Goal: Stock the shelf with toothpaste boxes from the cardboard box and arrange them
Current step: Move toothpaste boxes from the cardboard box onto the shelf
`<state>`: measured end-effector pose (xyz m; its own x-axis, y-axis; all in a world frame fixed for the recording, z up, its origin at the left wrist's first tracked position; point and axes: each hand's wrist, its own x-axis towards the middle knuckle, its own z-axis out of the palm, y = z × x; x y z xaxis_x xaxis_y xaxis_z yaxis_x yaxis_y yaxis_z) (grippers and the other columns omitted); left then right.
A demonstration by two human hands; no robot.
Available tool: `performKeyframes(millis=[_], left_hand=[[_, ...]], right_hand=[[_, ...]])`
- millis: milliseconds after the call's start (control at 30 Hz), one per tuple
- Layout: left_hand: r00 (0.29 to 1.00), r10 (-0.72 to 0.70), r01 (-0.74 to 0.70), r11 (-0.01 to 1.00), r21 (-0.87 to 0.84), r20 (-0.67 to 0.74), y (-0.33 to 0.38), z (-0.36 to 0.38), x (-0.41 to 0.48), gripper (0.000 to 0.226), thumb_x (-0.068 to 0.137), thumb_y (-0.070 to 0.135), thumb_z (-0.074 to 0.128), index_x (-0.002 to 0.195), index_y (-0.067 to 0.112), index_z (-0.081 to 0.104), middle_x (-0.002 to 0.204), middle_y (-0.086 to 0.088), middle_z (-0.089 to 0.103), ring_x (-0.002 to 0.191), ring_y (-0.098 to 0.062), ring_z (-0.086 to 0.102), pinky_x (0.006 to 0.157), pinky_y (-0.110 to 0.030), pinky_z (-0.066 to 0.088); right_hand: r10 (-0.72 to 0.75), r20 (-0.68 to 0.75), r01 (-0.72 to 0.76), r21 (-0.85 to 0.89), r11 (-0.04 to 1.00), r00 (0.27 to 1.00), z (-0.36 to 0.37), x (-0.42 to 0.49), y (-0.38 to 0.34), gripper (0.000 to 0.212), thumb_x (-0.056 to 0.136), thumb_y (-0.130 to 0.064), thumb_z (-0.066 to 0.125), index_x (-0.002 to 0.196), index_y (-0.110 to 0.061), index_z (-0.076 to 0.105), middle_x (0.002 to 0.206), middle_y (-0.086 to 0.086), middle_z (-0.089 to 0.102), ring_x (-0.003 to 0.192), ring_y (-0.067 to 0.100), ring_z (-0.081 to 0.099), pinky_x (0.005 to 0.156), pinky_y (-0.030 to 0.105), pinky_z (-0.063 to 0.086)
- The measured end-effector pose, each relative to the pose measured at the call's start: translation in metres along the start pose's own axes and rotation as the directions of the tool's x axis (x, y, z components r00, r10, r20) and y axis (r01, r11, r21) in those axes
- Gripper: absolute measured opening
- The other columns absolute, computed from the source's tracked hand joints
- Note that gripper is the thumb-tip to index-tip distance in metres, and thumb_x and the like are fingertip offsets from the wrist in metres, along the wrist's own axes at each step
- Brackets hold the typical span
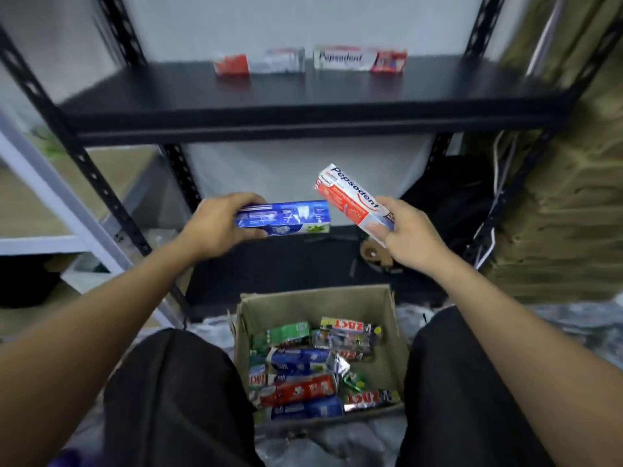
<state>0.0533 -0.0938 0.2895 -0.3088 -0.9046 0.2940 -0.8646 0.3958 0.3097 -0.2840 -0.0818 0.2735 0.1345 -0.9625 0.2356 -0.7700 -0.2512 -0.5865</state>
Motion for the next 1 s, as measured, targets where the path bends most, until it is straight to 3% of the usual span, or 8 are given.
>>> performKeyframes(millis=[167,333,467,600,733,833,900,1000], left_hand=[[0.987,0.087,-0.081,0.995,0.052,-0.132,0.021,-0.085,0.032,0.048,0.076,0.046,0.080,0.117,0.031,0.060,0.109,0.014,0.068,0.097,-0.010,0.063,0.088,-0.039,0.049],[0.961,0.107,-0.085,0.992,0.096,-0.256,0.027,-0.139,0.065,0.049,0.073,0.058,0.068,0.115,0.037,0.056,0.107,0.022,0.064,0.097,-0.007,0.061,0.092,-0.050,0.046],[0.951,0.069,-0.016,0.985,0.173,-0.302,0.021,-0.158,0.096,0.053,0.074,0.061,0.068,0.119,0.035,0.055,0.111,0.016,0.066,0.102,-0.016,0.061,0.092,-0.048,0.042],[0.951,-0.076,0.140,0.970,0.197,-0.298,0.013,-0.151,0.133,0.047,0.079,0.052,0.074,0.119,0.035,0.056,0.112,0.013,0.068,0.107,-0.021,0.059,0.085,-0.038,0.025],[0.958,-0.220,0.267,0.921,0.284,-0.186,0.003,-0.131,0.165,0.046,0.083,0.057,0.066,0.124,0.041,0.052,0.119,0.009,0.066,0.114,-0.022,0.053,0.093,-0.044,0.024],[0.950,-0.276,0.312,0.826,0.470,-0.146,-0.003,-0.113,0.185,0.051,0.095,0.059,0.045,0.143,0.041,0.040,0.143,0.006,0.051,0.130,-0.026,0.041,0.108,-0.057,0.015],[0.945,-0.283,0.327,0.826,0.459,-0.164,-0.008,-0.103,0.195,0.052,0.100,0.054,0.038,0.149,0.038,0.033,0.154,0.007,0.040,0.139,-0.025,0.035,0.113,-0.059,0.010],[0.939,-0.306,0.343,0.867,0.360,-0.159,-0.020,-0.092,0.211,0.055,0.102,0.050,0.035,0.154,0.036,0.023,0.162,0.007,0.023,0.149,-0.024,0.018,0.118,-0.054,0.007]], right_hand=[[-0.199,-0.128,0.186,-0.108,0.977,0.972,-0.065,0.049,-0.047,0.052,0.093,-0.031,0.062,0.141,-0.018,0.048,0.127,0.007,0.059,0.117,0.029,0.053,0.101,0.039,0.041],[-0.287,-0.212,0.221,-0.288,0.932,0.934,-0.111,0.100,-0.073,0.054,0.097,-0.032,0.056,0.147,-0.022,0.039,0.137,0.005,0.051,0.118,0.032,0.047,0.098,0.049,0.041],[-0.261,-0.167,0.156,-0.471,0.868,0.951,-0.126,0.143,-0.077,0.053,0.099,-0.034,0.051,0.148,-0.025,0.034,0.146,0.001,0.043,0.123,0.030,0.041,0.100,0.050,0.034],[-0.186,-0.052,0.112,-0.630,0.768,0.981,-0.120,0.178,-0.065,0.044,0.099,-0.029,0.049,0.142,-0.024,0.038,0.139,0.004,0.048,0.124,0.028,0.042,0.101,0.051,0.029],[-0.070,-0.084,0.002,-0.620,0.784,0.994,-0.105,0.205,-0.056,0.050,0.097,-0.018,0.045,0.145,-0.030,0.037,0.139,0.000,0.051,0.131,0.030,0.041,0.111,0.069,0.004],[0.007,-0.128,-0.083,-0.595,0.799,0.992,-0.092,0.225,-0.051,0.061,0.098,-0.021,0.044,0.150,-0.043,0.024,0.152,0.003,0.036,0.145,0.032,0.020,0.108,0.073,-0.005],[0.071,-0.113,-0.121,-0.543,0.831,0.991,-0.088,0.240,-0.046,0.060,0.100,-0.026,0.039,0.151,-0.048,0.017,0.161,0.004,0.018,0.149,0.034,0.002,0.108,0.072,-0.008],[0.105,-0.090,-0.136,-0.505,0.852,0.990,-0.084,0.262,-0.040,0.054,0.103,-0.033,0.032,0.151,-0.051,0.012,0.164,0.004,0.004,0.150,0.033,-0.009,0.110,0.072,-0.009]])
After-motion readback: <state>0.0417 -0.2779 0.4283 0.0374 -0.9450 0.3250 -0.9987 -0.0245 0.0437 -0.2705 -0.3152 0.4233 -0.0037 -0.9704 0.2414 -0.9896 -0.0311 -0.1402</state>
